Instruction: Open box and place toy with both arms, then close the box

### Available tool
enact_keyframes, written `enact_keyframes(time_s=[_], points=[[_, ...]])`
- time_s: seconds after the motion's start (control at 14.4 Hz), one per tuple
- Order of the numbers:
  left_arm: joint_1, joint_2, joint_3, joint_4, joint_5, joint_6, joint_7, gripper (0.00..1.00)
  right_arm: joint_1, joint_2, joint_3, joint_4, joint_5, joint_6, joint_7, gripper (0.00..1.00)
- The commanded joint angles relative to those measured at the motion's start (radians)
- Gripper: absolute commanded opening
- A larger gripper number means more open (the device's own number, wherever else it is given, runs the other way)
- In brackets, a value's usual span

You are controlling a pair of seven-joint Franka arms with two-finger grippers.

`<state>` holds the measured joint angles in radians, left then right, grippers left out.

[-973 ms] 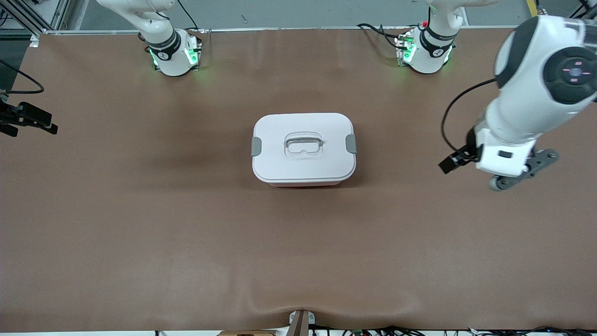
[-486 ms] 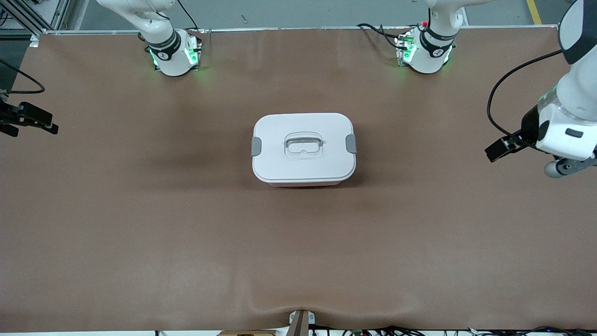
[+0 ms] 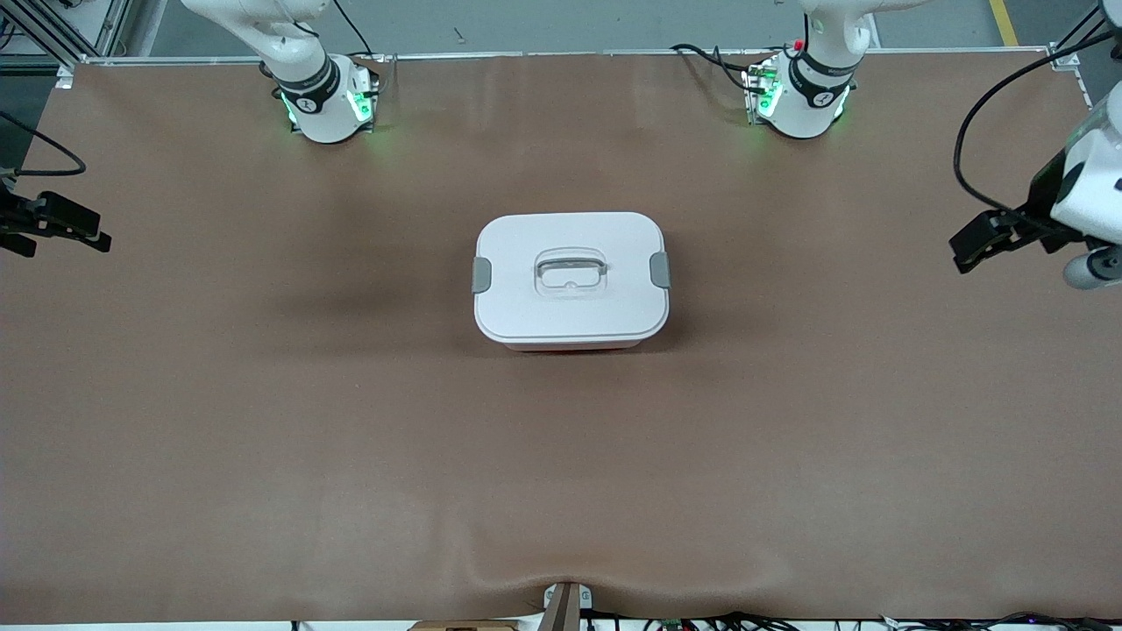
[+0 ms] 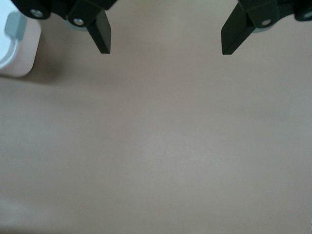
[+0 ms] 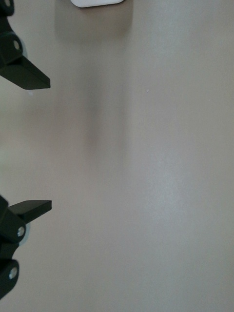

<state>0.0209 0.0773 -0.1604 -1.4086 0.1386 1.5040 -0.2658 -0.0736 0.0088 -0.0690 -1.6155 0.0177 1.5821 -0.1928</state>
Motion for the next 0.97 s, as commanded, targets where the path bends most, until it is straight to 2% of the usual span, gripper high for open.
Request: enact_keyframes(time_s=[0.0,0.14,0.35,0.9], points=[[-0.113,-0.154,0.168,-0.159,-0.086,0.004,0.088,1.00,-0.003,-0.001,0.005,0.011,0.004,-0.005,-0.002,1.00],[-0.128,-0.203,0.174,-0.220,-0.086,0.005,0.089,1.00,0.004,-0.001,0.006,0.008,0.004,-0.005,-0.002,1.00],[-0.139,-0.234,0.170,-0.263,-0.086,0.012,0.089,1.00,0.012,-0.001,0.008,0.005,0.004,-0.008,-0.001,1.00],[-0.148,-0.232,0.160,-0.254,-0.093,0.012,0.091,1.00,0.023,0.004,0.006,0.005,0.001,-0.004,-0.001,1.00]])
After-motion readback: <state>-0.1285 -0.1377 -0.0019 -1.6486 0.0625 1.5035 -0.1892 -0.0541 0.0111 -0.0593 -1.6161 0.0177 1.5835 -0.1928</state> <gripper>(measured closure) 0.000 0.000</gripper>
